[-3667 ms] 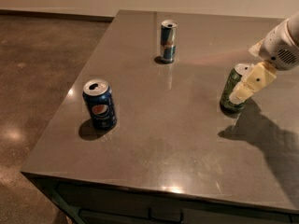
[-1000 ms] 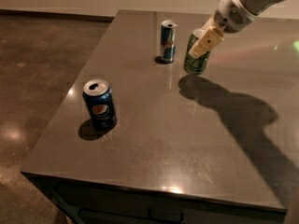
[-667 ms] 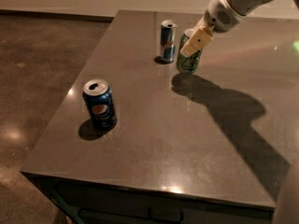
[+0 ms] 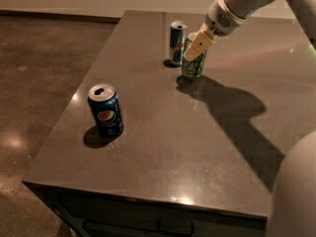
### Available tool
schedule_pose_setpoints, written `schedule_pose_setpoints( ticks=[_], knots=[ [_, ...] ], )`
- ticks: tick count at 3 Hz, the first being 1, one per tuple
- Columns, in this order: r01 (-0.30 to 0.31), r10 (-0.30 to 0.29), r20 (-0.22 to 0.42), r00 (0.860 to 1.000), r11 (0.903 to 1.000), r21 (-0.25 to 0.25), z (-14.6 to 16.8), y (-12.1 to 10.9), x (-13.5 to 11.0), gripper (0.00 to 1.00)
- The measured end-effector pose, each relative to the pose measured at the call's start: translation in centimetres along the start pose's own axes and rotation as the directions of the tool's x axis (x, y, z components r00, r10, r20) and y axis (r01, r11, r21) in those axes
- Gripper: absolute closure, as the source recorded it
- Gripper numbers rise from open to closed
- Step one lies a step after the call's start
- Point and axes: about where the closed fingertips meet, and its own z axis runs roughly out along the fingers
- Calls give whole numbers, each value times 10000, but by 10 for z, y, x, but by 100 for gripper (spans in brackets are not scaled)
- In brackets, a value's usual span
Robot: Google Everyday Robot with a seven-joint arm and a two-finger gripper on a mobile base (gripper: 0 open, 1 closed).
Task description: Move green can near redbull can
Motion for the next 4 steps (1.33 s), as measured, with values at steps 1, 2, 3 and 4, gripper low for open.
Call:
schedule_pose_setpoints(
  ticks=[1, 2, 3, 4],
  knots=[
    [-653, 654, -283, 9975, 9979, 24, 21, -17, 12, 54],
    [-810, 809, -346, 9961, 9967, 3, 26, -22, 15, 25],
    [-808, 807, -353, 9961, 9967, -15, 27, -22, 15, 0],
    [-808, 807, -353, 9961, 9967, -15, 27, -22, 15, 0]
  ],
)
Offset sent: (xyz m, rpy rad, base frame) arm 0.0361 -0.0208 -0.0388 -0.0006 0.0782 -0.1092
